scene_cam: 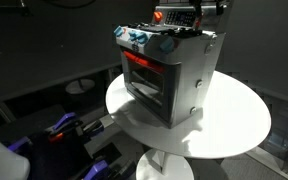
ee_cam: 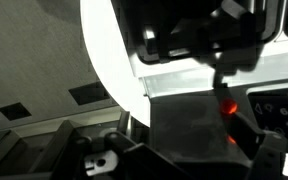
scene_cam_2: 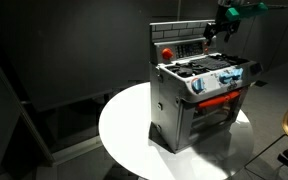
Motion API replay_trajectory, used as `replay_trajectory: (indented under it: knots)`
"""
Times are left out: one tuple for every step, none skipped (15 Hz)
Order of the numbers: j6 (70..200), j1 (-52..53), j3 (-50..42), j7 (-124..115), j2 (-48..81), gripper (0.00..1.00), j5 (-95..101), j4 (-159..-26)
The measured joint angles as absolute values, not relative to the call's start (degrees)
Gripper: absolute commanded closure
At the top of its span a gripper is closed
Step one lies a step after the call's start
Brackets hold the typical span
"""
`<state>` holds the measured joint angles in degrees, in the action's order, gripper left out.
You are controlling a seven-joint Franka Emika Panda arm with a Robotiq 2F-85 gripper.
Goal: Push the top right orange button on the cooker
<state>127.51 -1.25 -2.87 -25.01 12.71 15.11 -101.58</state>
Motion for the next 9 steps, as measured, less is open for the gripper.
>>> replay_trajectory:
  knots:
    - [127.51,-1.22,-2.91,-24.85,12.85,0.0,15.11,-101.42]
    - [127.51,-1.21,-2.95,-24.66,12.99,0.0,15.11,-101.24]
    - [127.51,-1.19,-2.99,-24.5,13.09,0.0,15.11,-101.1]
    - [127.5,-1.16,-3.02,-24.4,13.11,0.0,15.11,-101.07]
    - [127.49,-1.13,-3.04,-24.34,13.11,0.0,15.11,-101.07]
    - [127.46,-1.09,-3.05,-24.33,13.1,0.0,15.11,-101.06]
    - [127.4,-1.03,-3.08,-24.31,13.08,0.0,15.11,-101.06]
    - [127.3,-0.97,-3.09,-24.31,13.03,0.0,15.11,-101.06]
    - [127.16,-0.88,-3.09,-24.31,12.91,0.0,15.11,-101.06]
